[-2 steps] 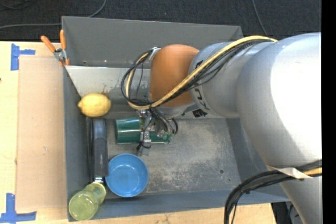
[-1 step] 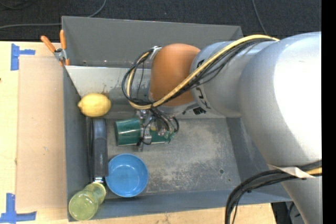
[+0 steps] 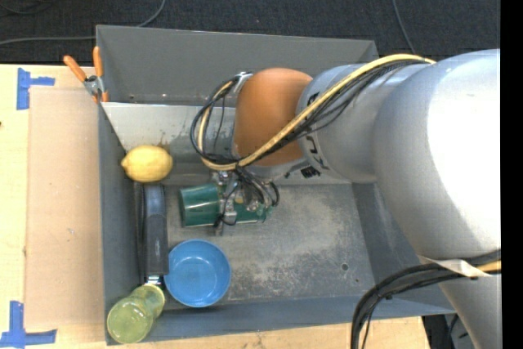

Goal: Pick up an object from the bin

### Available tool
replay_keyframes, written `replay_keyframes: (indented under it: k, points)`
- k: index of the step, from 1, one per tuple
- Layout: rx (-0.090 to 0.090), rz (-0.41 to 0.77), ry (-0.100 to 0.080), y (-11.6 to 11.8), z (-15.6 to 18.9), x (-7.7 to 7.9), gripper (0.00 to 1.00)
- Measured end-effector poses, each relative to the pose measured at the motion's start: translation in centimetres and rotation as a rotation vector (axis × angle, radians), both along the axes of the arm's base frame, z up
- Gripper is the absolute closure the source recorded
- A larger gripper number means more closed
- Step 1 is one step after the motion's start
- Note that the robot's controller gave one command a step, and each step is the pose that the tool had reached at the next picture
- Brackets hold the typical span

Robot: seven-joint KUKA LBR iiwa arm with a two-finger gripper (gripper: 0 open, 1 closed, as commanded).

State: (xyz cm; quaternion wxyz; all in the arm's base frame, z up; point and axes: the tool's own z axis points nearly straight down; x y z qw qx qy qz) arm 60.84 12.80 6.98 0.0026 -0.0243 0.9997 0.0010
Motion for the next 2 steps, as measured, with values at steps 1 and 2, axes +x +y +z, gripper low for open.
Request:
replay_keyframes:
  k: [1,2]
  points:
    - [0.002,0.011,-0.006,0.6,8.5,-0.1,1.0]
    - [-0.001,-0.007,0.002,-2.1,18.4,-2.1,1.0]
